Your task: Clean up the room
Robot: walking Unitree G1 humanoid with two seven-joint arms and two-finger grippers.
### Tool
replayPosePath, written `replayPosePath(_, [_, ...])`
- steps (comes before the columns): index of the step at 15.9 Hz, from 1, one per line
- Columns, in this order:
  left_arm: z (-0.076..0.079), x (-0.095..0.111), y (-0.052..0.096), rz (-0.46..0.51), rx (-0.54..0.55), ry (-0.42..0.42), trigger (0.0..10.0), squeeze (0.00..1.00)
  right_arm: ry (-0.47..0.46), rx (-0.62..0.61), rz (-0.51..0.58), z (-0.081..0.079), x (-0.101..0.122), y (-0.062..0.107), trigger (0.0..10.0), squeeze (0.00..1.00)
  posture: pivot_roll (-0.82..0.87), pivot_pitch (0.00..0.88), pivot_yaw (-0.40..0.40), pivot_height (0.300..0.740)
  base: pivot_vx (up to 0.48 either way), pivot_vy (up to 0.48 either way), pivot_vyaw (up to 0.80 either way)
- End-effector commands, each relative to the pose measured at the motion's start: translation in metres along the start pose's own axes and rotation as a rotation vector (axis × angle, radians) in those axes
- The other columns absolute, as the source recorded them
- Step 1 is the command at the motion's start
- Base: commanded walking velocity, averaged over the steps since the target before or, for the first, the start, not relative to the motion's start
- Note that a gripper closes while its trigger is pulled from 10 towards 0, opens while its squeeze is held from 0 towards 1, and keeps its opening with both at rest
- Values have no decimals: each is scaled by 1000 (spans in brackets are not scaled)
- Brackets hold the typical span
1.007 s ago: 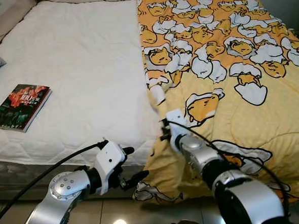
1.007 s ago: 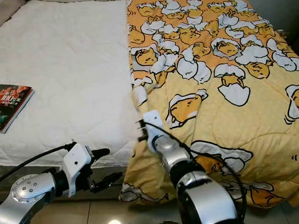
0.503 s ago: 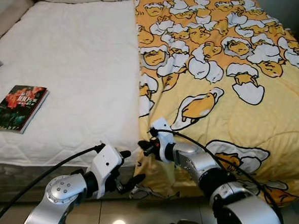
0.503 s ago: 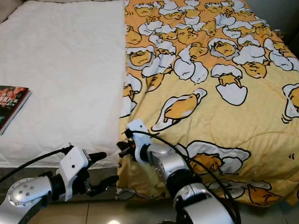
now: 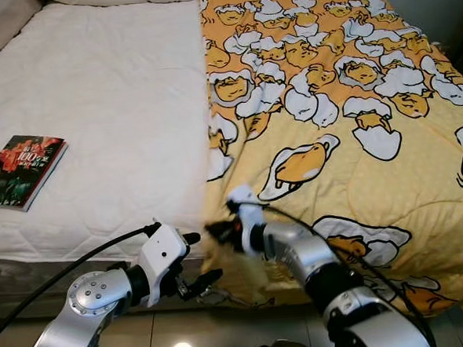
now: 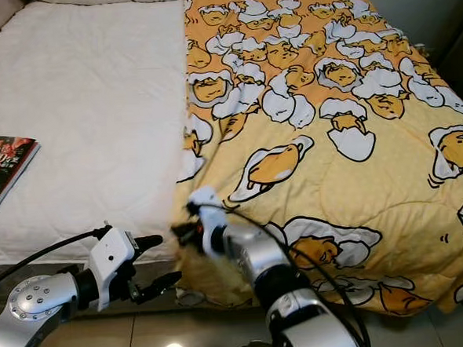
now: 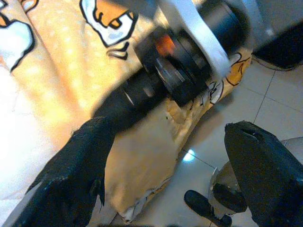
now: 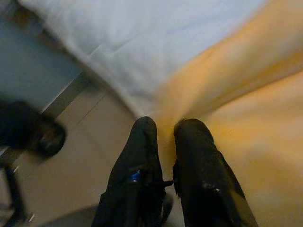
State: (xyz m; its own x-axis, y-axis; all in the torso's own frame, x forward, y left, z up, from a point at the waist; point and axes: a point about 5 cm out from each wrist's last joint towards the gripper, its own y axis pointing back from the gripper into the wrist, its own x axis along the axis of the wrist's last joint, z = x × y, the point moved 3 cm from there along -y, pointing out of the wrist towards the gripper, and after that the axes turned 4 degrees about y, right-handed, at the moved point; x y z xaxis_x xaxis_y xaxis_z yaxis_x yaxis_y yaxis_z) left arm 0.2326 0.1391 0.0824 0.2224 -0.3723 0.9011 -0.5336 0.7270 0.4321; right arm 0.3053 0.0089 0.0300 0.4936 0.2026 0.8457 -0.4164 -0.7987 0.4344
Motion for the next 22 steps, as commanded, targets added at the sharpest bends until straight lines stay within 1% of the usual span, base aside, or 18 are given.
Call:
replayPosePath(1, [-5, 0, 3, -8, 15, -15, 10000, 0, -24, 66, 7, -20, -1, -10, 10000, 1000, -19, 46, -62, 740, 0, 0, 0])
replayPosePath(2, [-7, 0, 4, -8, 21, -18, 10000, 0, -28, 80, 19, -18, 2, -6, 10000, 1000, -19, 30, -62, 740, 0, 0, 0])
replayPosePath(4, [-10, 0, 4, -8, 27, -19, 10000, 0, -28, 111, 31, -19, 4, -1, 10000, 1000, -21, 11, -58, 740, 0, 0, 0])
replayPosePath(5, [-13, -1, 5, -8, 39, -17, 10000, 0, -12, 123, 47, -18, 7, 3, 10000, 1000, -27, 0, -47, 740, 0, 0, 0])
replayPosePath(6, [-15, -1, 6, -2, 55, -4, 10000, 0, 4, 109, 66, -14, 9, 8, 10000, 1000, -34, 0, -43, 740, 0, 0, 0])
replayPosePath(7, [-18, 1, 7, 25, 92, 36, 10000, 0, 22, 63, 108, -6, 15, 18, 10000, 1000, -40, 0, -38, 740, 0, 0, 0])
replayPosePath(9, [-26, 8, 7, 92, 200, 131, 10000, 0, 45, -40, 175, 10, 21, 41, 10000, 1000, -48, 0, -28, 740, 0, 0, 0])
replayPosePath(10, [-40, 13, 9, 162, 380, 223, 10000, 0, 49, -178, 230, 27, 21, 68, 10000, 1000, -65, 0, -18, 740, 0, 0, 0])
replayPosePath(11, [-51, 15, 12, 218, 516, 305, 10000, 0, 47, -274, 267, 36, 21, 89, 10000, 1000, -70, 0, -14, 740, 0, 0, 0])
replayPosePath(12, [-58, 17, 17, 256, 629, 366, 10000, 0, 57, -362, 281, 43, 17, 106, 10000, 302, -71, 0, -14, 740, 0, 0, 0])
replayPosePath(13, [-60, 17, 19, 270, 672, 395, 10000, 0, 73, -404, 287, 44, 15, 114, 10000, 302, -71, 0, -14, 740, 0, 0, 0])
replayPosePath(14, [-59, 17, 20, 262, 716, 411, 10000, 0, 88, -488, 291, 48, 12, 129, 10000, 0, -68, 0, -17, 740, 0, 0, 0])
replayPosePath(16, [-51, 21, 19, 238, 739, 323, 10000, 0, 108, -685, 263, 58, -2, 155, 10000, 0, -70, 0, -23, 740, 0, 0, 0])
replayPosePath(17, [-50, 21, 18, 233, 747, 312, 10000, 0, 89, -716, 259, 61, -6, 157, 10000, 0, -71, 0, -22, 740, 0, 0, 0])
replayPosePath(18, [-50, 21, 19, 237, 774, 324, 10000, 0, 84, -773, 237, 64, -13, 161, 10000, 0, -72, 0, -18, 740, 0, 0, 0])
replayPosePath(19, [-50, 21, 19, 231, 787, 319, 10000, 0, 93, -798, 242, 64, -14, 163, 10000, 0, -73, 0, -17, 740, 0, 0, 0])
replayPosePath(20, [-50, 21, 18, 212, 780, 286, 10000, 0, 91, -817, 244, 64, -14, 164, 10000, 0, -68, 0, -20, 740, 0, 0, 0])
replayPosePath(22, [-49, 20, 22, 186, 791, 267, 10000, 0, 33, -850, 298, 62, -10, 167, 10000, 0, -63, 0, -8, 740, 0, 0, 0])
